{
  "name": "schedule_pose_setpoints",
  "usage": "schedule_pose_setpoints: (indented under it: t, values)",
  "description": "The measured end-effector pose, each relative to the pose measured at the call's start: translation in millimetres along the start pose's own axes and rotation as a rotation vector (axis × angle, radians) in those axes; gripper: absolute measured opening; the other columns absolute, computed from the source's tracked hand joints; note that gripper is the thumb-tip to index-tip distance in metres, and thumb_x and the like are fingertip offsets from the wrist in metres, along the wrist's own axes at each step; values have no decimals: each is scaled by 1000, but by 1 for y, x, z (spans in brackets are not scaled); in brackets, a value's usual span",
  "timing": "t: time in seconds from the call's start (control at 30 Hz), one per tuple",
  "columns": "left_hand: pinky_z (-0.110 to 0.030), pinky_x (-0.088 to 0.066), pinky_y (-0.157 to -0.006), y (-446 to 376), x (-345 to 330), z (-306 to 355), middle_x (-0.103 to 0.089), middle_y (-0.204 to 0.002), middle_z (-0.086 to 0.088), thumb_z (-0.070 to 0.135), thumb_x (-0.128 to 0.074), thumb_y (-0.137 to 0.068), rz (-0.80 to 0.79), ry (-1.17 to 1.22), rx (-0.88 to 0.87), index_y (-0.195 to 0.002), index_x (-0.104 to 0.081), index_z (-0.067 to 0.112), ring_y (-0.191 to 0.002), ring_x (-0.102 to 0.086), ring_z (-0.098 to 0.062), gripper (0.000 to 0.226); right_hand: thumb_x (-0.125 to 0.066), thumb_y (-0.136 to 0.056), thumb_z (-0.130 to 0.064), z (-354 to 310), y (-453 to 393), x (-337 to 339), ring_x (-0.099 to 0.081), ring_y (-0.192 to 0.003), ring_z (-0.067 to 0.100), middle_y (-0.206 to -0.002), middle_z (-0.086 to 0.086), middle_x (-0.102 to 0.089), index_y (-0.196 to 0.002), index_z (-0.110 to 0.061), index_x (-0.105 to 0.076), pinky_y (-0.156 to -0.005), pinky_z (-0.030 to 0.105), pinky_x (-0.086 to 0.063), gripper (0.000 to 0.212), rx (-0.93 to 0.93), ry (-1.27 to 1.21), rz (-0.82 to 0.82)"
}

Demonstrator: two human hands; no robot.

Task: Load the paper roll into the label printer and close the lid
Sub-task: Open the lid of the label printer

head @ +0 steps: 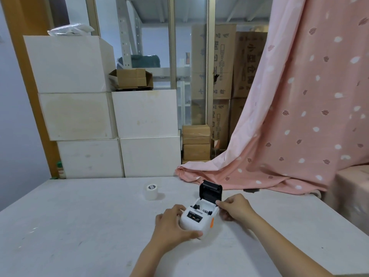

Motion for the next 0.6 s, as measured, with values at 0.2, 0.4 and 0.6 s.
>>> schedule_pose_setpoints:
  t: [0.2,0.4,0.6]
  values:
    - [-28,-28,-101,-2,-7,3,-59,-101,26,62,-82,-50,-76,-83,-103,-127,-39,55,-109,-35,13,88,-60,-99,-35,-11,2,-15,-58,-54,24,-66,11,-67,-69,-6,-65,-59,29,-54,42,-98,193,-14]
    - [-26,-37,-100,-5,-12,-1,-63,-100,20,68,-83,-48,-155,-40,-109,-127,-38,69,-102,-47,-2,91,-48,-103,-29,-16,3,-32,-30,-52,18,-59,1,-33,-63,-20,-37,-59,29,-29,42,-53,179,-164]
    - [-24,-48,-93,-5,-8,-3,-70,-80,13,55,-93,-47,-204,71,-94,-126,-50,58,-86,-58,-1,89,-44,-98,-14,-29,10,-38,-40,-61,18,-68,2,-50,-66,-15,-53,-55,23,-34,32,-22,177,-302]
Point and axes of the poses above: each hand's wrist, its own y-axis away from the middle knuckle, its own x-axis out of the back of the hand, z = x × y, the point moved 6 cm from there along -y, towards the middle knuckle
